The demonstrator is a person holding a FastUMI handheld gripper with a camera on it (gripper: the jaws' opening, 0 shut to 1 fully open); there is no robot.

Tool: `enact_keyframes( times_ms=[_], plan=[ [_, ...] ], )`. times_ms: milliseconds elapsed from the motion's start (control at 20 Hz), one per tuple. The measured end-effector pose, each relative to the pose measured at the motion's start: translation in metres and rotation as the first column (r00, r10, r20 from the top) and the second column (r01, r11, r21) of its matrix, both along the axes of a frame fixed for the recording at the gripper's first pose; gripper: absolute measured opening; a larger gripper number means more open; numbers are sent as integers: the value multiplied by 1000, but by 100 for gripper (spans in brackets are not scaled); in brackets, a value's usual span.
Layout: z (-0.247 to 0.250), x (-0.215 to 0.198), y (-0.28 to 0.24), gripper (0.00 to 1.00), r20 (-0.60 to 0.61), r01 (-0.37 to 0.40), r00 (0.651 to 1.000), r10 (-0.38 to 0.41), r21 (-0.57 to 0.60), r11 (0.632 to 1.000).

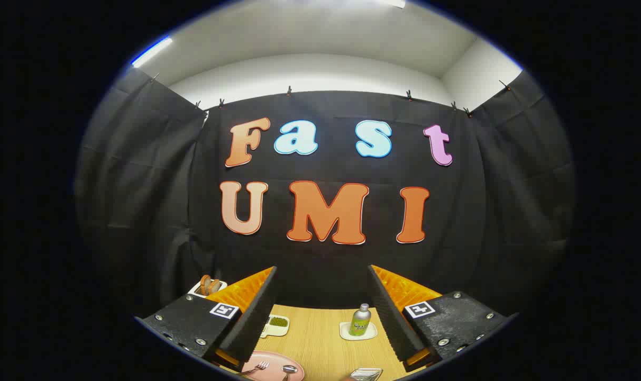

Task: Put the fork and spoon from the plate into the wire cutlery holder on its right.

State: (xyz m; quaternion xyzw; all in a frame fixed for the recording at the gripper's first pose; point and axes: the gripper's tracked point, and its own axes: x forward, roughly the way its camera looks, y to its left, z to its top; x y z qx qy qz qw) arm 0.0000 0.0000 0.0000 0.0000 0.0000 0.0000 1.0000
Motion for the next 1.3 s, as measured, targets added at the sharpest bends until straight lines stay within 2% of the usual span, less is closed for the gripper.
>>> enact_keyframes(
  times_ms=[1000, 1300],
  plan=[
    [-7, 9, 22, 98, -9, -61, 998, 61, 4, 998],
    [-34, 9, 39, 98, -67, -88, 994, 88, -3, 996]
  ],
)
